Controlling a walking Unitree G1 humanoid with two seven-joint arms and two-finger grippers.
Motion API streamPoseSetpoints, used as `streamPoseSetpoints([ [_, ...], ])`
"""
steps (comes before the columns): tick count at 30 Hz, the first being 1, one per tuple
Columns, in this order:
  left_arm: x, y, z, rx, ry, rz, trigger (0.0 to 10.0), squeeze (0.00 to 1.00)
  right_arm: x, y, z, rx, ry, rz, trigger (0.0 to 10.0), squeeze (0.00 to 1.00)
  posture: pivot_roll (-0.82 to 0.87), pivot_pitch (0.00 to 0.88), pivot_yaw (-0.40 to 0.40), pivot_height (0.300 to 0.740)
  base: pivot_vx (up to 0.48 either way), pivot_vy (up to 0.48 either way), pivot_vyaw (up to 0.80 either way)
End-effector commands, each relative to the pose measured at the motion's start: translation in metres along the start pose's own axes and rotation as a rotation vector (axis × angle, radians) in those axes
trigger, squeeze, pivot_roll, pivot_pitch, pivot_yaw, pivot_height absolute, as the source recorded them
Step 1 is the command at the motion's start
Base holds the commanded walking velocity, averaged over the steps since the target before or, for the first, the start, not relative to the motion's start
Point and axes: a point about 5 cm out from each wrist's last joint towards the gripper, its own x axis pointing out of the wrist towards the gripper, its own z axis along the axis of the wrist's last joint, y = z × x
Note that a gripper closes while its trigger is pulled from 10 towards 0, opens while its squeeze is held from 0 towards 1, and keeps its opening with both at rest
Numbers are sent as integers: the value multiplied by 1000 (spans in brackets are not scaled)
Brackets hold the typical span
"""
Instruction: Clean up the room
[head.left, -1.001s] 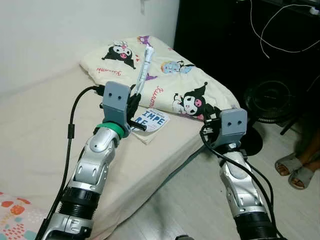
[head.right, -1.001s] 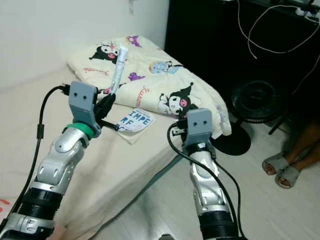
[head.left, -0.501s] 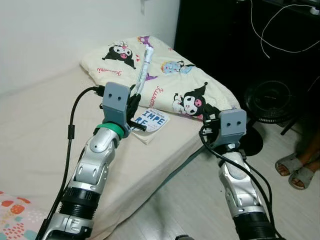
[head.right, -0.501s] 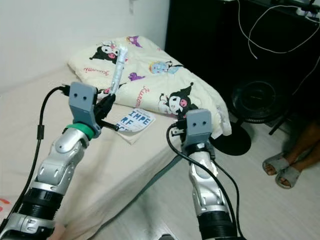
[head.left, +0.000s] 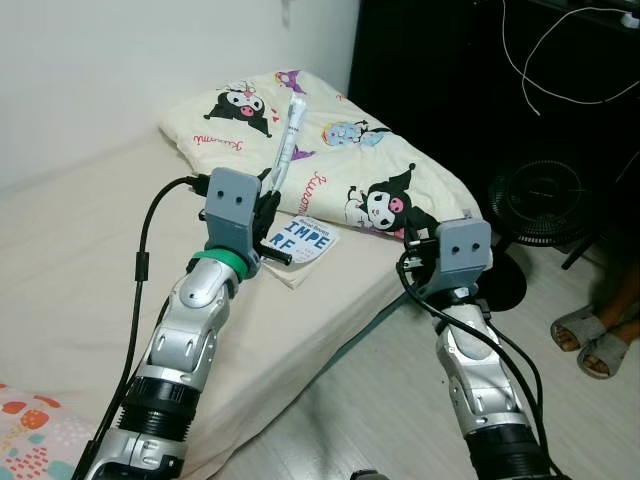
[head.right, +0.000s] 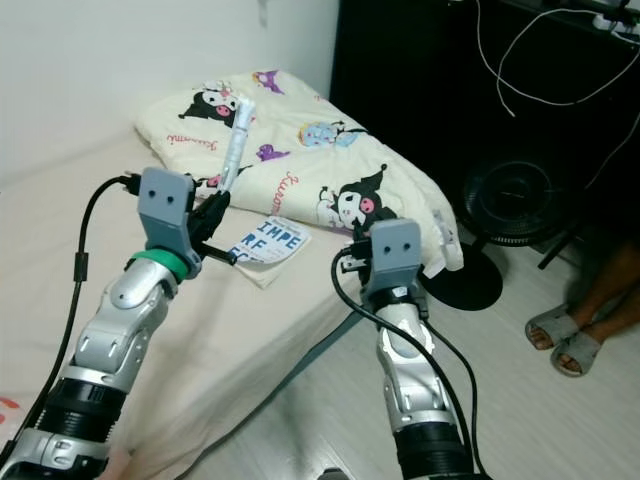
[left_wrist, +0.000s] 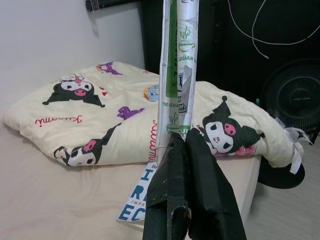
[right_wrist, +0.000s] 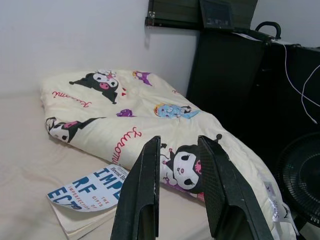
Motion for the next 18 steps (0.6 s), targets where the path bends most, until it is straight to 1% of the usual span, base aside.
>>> streamPoseSetpoints([
  [1,-3,0,-3,18,4,-10,10000,0,-2,2,-5,-1,16,12,10000,0,-74,10,42,714,0,0,0],
  [11,-3,0,-3,13,-2,-5,10000,0,-2,3,-6,-2,18,13,10000,0,-76,13,42,714,0,0,0],
  [18,-3,2,-3,13,-8,8,10000,0,-3,2,-6,-3,19,10,10000,0,-78,17,43,714,0,-480,0],
])
